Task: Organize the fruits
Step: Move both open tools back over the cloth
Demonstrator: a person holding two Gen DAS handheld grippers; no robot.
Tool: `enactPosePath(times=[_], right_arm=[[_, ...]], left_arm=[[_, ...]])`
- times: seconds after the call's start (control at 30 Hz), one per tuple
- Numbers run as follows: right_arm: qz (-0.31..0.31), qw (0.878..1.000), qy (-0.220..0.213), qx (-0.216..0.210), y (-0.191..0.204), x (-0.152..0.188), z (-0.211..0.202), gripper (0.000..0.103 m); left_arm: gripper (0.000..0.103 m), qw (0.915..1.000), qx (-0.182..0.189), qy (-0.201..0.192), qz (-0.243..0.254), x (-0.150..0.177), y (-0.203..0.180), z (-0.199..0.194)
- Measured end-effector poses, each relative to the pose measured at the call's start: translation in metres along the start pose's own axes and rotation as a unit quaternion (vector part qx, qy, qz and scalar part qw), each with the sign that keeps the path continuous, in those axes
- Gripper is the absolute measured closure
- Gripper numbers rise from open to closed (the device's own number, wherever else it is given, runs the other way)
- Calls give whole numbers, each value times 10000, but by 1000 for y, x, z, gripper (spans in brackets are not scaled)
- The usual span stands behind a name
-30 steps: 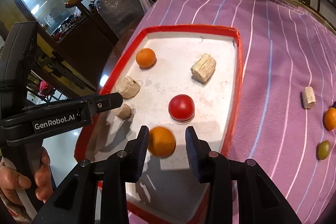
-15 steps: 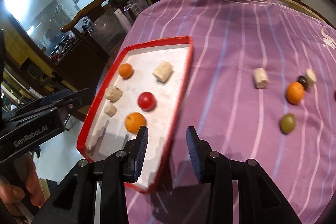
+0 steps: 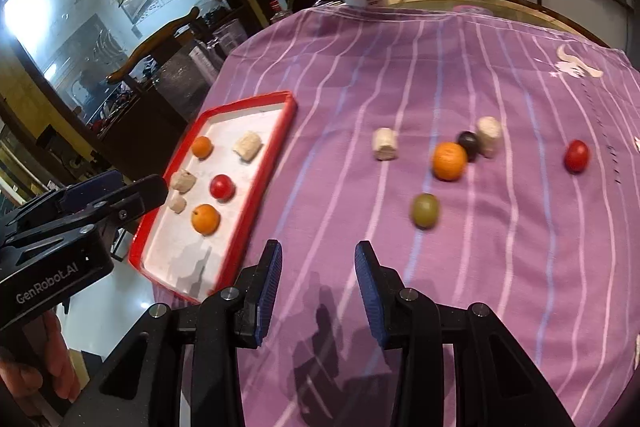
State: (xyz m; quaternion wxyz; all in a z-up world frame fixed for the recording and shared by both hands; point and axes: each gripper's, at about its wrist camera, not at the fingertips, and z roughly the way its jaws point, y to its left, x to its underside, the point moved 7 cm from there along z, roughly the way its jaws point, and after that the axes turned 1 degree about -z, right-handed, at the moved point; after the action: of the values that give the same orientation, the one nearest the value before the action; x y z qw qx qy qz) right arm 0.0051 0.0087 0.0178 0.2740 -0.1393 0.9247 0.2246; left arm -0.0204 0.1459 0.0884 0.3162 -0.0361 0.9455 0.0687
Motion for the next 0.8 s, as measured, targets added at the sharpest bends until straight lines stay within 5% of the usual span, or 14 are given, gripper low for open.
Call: enactPosePath(times=[0.47,0.8], right_arm=[[437,9986,-9,311,-77,18,-23,61],[1143,9884,-205,976,-180,3,-40,61]], left_arm=[[36,9986,293,429,-132,13,-47,27],[36,9897,1010,957,-337,27,-83,80]])
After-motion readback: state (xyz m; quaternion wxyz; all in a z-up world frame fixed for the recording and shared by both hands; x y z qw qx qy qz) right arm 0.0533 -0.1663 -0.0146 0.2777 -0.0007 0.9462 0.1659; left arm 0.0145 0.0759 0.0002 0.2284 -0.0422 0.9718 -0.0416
